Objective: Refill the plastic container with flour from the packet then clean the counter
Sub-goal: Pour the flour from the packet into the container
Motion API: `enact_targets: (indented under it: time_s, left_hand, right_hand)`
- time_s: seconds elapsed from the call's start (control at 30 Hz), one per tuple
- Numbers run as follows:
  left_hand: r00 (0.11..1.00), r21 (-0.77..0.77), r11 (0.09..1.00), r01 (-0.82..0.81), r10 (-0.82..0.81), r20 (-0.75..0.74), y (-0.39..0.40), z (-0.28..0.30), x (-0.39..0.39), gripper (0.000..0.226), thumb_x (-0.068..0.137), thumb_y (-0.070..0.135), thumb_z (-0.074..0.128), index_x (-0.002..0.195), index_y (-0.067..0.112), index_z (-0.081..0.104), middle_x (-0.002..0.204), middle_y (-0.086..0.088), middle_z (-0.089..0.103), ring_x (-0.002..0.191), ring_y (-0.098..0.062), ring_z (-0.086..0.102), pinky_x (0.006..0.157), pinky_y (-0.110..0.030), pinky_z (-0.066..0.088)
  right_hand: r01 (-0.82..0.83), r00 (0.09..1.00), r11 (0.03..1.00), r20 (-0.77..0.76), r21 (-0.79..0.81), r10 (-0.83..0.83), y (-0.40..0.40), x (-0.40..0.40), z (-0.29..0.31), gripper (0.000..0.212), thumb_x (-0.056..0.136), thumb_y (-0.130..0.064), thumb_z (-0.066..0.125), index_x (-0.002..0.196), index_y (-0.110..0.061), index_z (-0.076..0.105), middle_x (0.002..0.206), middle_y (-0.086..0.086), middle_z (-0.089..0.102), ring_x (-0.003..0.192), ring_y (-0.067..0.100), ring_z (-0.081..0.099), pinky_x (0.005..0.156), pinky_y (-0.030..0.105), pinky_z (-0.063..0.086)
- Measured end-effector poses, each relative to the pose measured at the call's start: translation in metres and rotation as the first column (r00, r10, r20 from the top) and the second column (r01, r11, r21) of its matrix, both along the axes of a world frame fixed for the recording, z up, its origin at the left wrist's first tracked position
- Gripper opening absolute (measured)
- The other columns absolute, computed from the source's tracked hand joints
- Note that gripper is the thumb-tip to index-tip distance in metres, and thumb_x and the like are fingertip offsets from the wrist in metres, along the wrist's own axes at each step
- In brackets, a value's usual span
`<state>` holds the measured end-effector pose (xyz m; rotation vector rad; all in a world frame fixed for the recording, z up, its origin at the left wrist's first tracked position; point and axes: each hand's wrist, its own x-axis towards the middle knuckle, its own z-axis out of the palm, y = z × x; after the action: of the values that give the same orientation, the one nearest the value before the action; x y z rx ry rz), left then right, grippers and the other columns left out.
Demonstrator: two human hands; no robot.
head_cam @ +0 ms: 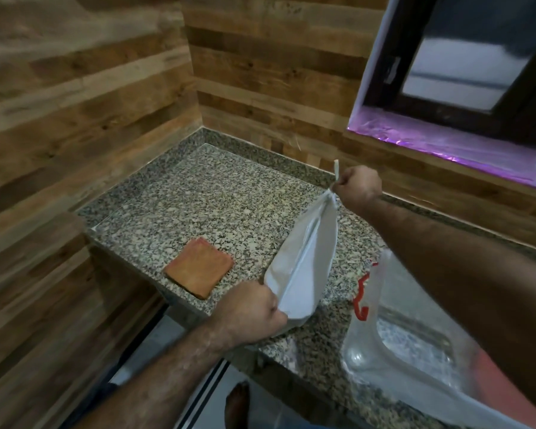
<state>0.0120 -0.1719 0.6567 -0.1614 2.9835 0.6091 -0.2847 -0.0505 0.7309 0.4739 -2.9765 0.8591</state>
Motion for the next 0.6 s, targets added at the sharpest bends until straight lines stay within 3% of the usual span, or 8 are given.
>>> enact_targets:
  time_s: [0.17, 0.3, 0.37, 0.47, 0.53, 0.6]
  left_hand:
    - [0.98, 0.031, 0.989, 0.148, -0.151, 0.128, -0.016, -0.005, -0.019, 0.05, 0.074, 0.056, 0.052, 0.052, 0.01, 0.05, 0.045, -0.004, 0.041, 0.043, -0.019, 0.043, 0.049, -0.03, 0.036]
    - [0.933, 0.116, 0.955, 0.274, -0.293, 0.209, -0.025, -0.003, -0.038, 0.05, 0.079, 0.046, 0.064, 0.051, 0.009, 0.045, 0.047, -0.003, 0.037, 0.045, -0.019, 0.04, 0.05, -0.032, 0.034]
    - [0.919, 0.172, 0.939, 0.297, -0.33, 0.217, -0.029, -0.002, -0.048, 0.054, 0.082, 0.05, 0.069, 0.051, 0.011, 0.048, 0.048, -0.002, 0.039, 0.045, -0.017, 0.041, 0.05, -0.033, 0.032]
    - [0.977, 0.281, 0.953, 0.113, -0.158, 0.144, -0.037, -0.004, -0.064, 0.067, 0.079, 0.074, 0.067, 0.055, 0.012, 0.058, 0.046, 0.003, 0.045, 0.043, -0.014, 0.043, 0.05, -0.03, 0.033]
    - [0.996, 0.325, 0.944, -0.064, 0.042, 0.074, -0.04, -0.004, -0.077, 0.07, 0.072, 0.085, 0.064, 0.055, 0.017, 0.056, 0.047, 0.007, 0.046, 0.044, -0.015, 0.043, 0.051, -0.028, 0.032]
    - [0.989, 0.313, 0.938, -0.15, 0.14, 0.054, -0.039, 0.0, -0.091, 0.07, 0.069, 0.088, 0.066, 0.056, 0.021, 0.051, 0.049, 0.009, 0.047, 0.045, -0.015, 0.046, 0.052, -0.027, 0.034]
  right_hand:
    - [0.166, 0.986, 0.984, 0.03, -0.064, -0.165, -0.006, -0.04, -0.002, 0.009, 0.088, -0.021, 0.084, 0.097, -0.024, 0.086, 0.095, 0.0, 0.082, 0.09, 0.021, 0.077, 0.087, 0.035, 0.064]
    - [0.194, 0.98, 0.975, 0.058, -0.106, -0.189, -0.007, -0.055, -0.003, 0.011, 0.086, -0.026, 0.088, 0.096, -0.022, 0.085, 0.088, -0.004, 0.08, 0.084, 0.016, 0.075, 0.085, 0.031, 0.063]
    - [0.214, 0.975, 0.971, 0.075, -0.104, -0.207, -0.007, -0.056, -0.005, 0.021, 0.084, -0.039, 0.088, 0.091, -0.019, 0.083, 0.087, -0.002, 0.081, 0.079, 0.017, 0.076, 0.081, 0.034, 0.065]
    - [0.169, 0.973, 0.985, 0.157, 0.027, -0.171, -0.004, -0.042, -0.005, 0.064, 0.082, -0.075, 0.074, 0.077, -0.011, 0.072, 0.073, 0.006, 0.073, 0.063, 0.023, 0.073, 0.058, 0.033, 0.063]
    - [0.051, 0.944, 0.993, 0.32, 0.102, -0.081, -0.003, -0.02, -0.007, 0.076, 0.08, -0.088, 0.062, 0.071, -0.013, 0.066, 0.063, 0.003, 0.062, 0.05, 0.018, 0.06, 0.049, 0.022, 0.049]
    - [-0.036, 0.885, 0.987, 0.464, 0.155, -0.041, -0.005, -0.001, -0.014, 0.08, 0.075, -0.093, 0.06, 0.073, -0.013, 0.065, 0.061, 0.001, 0.057, 0.046, 0.016, 0.051, 0.048, 0.02, 0.042]
